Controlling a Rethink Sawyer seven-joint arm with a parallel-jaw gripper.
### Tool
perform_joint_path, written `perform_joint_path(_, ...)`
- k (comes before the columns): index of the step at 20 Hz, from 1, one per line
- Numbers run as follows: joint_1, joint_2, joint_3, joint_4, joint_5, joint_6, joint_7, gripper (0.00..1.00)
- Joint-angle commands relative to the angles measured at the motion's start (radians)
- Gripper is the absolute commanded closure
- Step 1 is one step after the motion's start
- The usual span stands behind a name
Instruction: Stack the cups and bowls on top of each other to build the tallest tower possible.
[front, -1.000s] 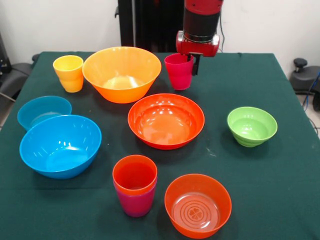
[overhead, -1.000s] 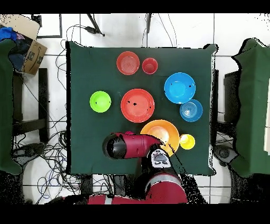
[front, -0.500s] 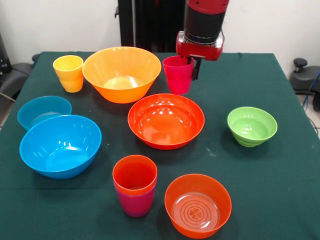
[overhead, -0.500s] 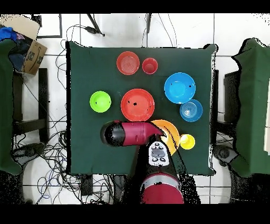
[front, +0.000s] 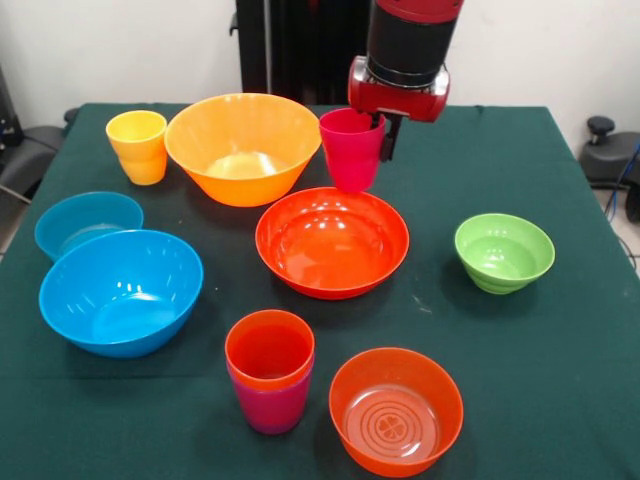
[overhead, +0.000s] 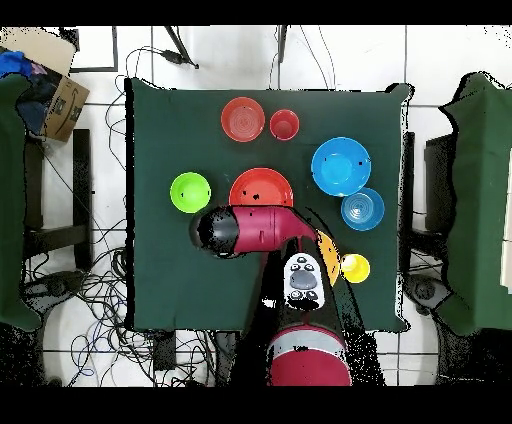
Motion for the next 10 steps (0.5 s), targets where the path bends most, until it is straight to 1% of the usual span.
perform_joint_path(1, -0.038, 0.008, 0.070, -0.169, -0.002, 0.171, -0.026, 1.00)
perform_joint_path(6, -0.063, 0.048, 0.087, -0.259, -0.025, 0.201, -0.062, 1.00)
perform_joint_path(10, -0.080, 0.095, 0.111, -0.329, -0.041, 0.187, -0.088, 1.00)
